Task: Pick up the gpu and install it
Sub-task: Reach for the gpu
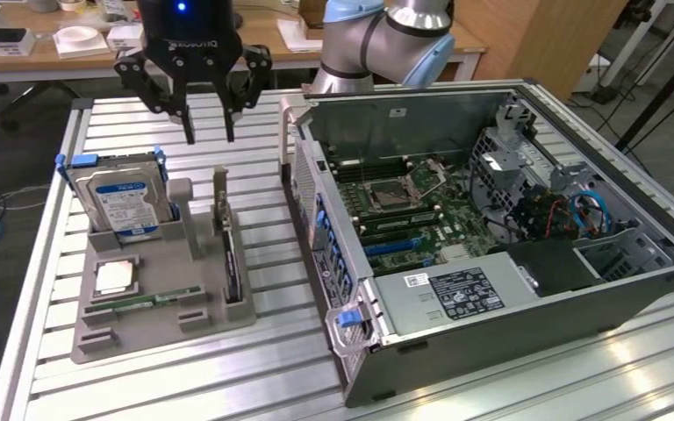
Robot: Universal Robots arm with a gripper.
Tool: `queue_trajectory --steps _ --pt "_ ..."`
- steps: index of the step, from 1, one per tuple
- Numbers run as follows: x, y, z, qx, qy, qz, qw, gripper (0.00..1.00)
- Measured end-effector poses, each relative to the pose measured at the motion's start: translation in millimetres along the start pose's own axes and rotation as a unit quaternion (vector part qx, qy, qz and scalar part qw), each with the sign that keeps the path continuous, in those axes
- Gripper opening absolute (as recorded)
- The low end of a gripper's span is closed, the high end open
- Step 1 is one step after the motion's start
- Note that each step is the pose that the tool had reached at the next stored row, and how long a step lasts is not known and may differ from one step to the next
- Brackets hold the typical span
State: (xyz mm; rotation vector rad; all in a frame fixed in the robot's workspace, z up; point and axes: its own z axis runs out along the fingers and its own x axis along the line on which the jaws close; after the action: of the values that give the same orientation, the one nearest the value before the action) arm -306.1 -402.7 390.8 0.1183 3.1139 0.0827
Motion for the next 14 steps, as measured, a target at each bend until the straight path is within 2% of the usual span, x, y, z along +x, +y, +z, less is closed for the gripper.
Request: queue_trajectory --steps 14 --pt "-0.4 -7.9 7.8 0.0 0.0 0.0 1.0 0.47"
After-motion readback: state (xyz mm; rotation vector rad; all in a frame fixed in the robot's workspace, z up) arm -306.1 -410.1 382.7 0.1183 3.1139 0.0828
